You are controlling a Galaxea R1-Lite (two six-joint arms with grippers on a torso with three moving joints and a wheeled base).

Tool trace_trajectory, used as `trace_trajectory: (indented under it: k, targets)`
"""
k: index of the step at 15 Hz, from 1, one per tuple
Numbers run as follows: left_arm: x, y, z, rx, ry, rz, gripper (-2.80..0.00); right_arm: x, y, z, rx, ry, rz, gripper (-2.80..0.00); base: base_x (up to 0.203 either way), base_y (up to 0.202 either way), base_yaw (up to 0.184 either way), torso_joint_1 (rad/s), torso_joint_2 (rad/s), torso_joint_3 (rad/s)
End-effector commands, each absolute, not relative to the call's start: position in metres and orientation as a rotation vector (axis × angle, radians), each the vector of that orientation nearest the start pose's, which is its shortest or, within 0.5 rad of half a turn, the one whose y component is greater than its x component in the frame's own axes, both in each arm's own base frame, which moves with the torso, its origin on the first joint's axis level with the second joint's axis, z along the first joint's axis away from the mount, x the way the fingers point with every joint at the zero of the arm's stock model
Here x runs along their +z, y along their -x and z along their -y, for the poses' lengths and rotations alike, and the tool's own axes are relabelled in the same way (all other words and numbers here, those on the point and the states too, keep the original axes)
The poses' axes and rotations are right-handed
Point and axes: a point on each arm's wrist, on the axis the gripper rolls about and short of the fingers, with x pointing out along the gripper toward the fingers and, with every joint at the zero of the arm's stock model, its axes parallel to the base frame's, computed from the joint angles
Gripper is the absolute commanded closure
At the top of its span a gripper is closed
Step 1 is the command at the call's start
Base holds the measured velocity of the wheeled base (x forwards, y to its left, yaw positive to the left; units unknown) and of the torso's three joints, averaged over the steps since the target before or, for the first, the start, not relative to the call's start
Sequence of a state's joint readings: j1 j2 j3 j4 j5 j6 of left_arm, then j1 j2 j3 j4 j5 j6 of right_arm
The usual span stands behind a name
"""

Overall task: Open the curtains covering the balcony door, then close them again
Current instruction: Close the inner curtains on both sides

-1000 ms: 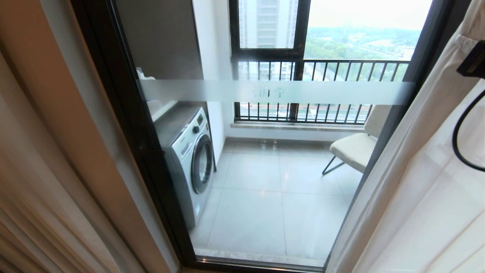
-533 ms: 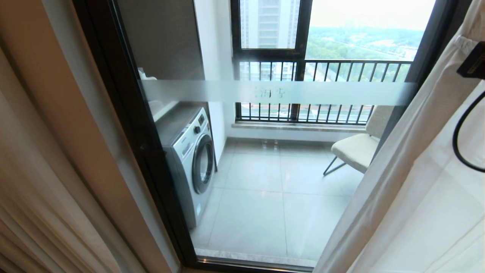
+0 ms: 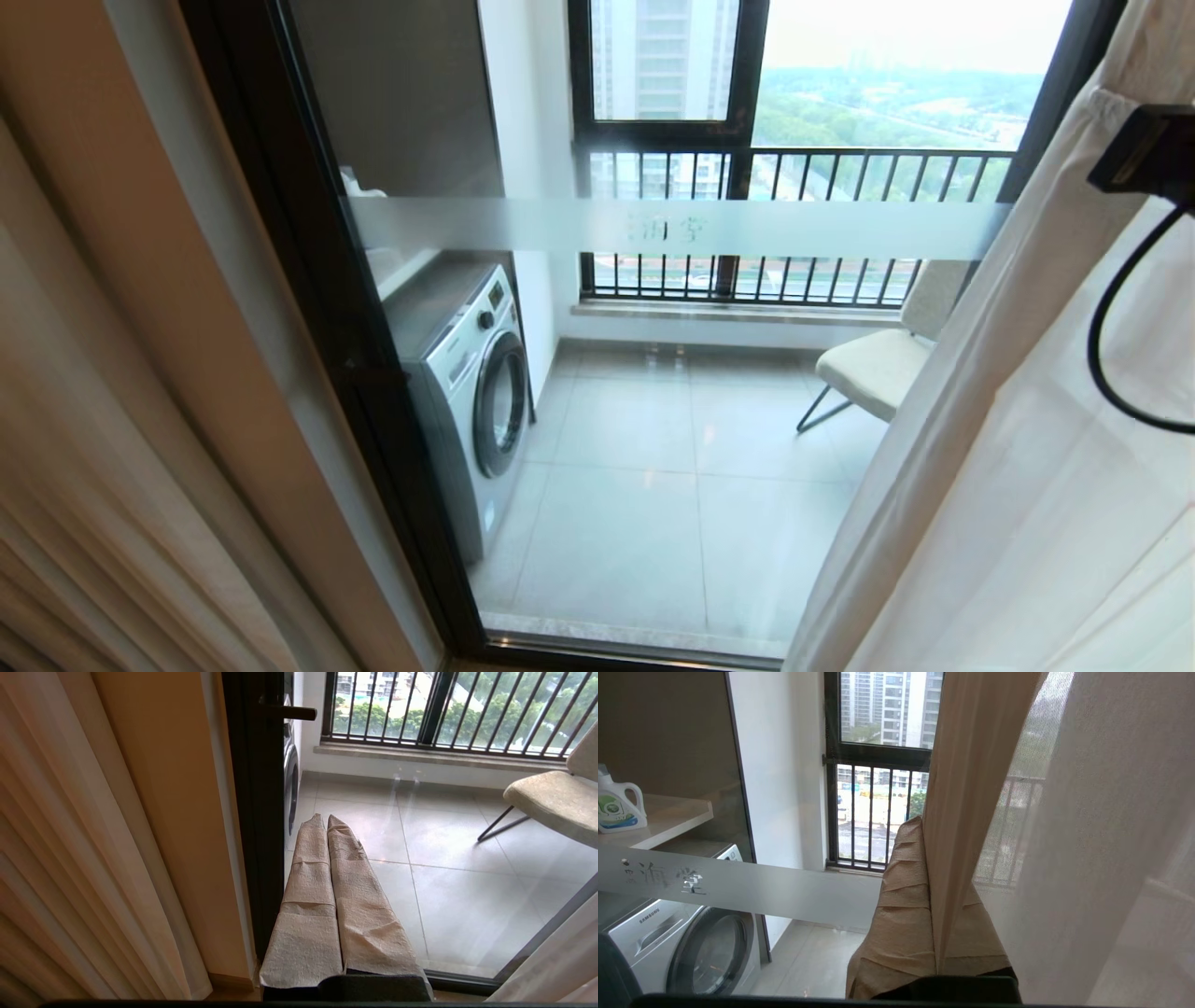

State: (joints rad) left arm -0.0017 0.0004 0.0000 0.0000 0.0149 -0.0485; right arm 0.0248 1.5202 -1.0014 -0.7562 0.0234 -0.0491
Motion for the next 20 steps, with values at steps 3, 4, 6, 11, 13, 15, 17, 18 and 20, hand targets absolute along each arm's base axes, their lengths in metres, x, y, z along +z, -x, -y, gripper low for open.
trace_trajectory:
  k: [3,4,6,11,13,15,17,18,20]
  targets:
    - [0.075,0.023,0.0,0.014,0.049,0.0,0.0,0.296,-0.29,-0.055,0.072,0.037,0.215,0.0,0.0,0.0,0.0,0.0,0.0,0.0]
    - [0.075,0.023,0.0,0.014,0.049,0.0,0.0,0.295,-0.292,-0.065,0.085,0.039,0.213,0.0,0.0,0.0,0.0,0.0,0.0,0.0]
    - [0.075,0.023,0.0,0.014,0.049,0.0,0.0,0.295,-0.296,-0.08,0.107,0.039,0.229,0.0,0.0,0.0,0.0,0.0,0.0,0.0]
    - [0.075,0.023,0.0,0.014,0.049,0.0,0.0,0.293,-0.297,-0.094,0.145,0.043,0.237,0.0,0.0,0.0,0.0,0.0,0.0,0.0]
    - [0.075,0.023,0.0,0.014,0.049,0.0,0.0,0.293,-0.297,-0.091,0.118,0.04,0.237,0.0,0.0,0.0,0.0,0.0,0.0,0.0]
    - [0.075,0.023,0.0,0.014,0.049,0.0,0.0,0.296,-0.299,-0.082,0.057,0.036,0.241,0.0,0.0,0.0,0.0,0.0,0.0,0.0]
    - [0.075,0.023,0.0,0.014,0.049,0.0,0.0,0.307,-0.302,-0.069,0.007,0.031,0.279,0.0,0.0,0.0,0.0,0.0,0.0,0.0]
    - [0.075,0.023,0.0,0.014,0.049,0.0,0.0,0.315,-0.304,-0.062,-0.016,0.028,0.303,0.0,0.0,0.0,0.0,0.0,0.0,0.0]
    - [0.075,0.023,0.0,0.014,0.049,0.0,0.0,0.325,-0.31,-0.051,-0.058,0.028,0.336,0.0,0.0,0.0,0.0,0.0,0.0,0.0]
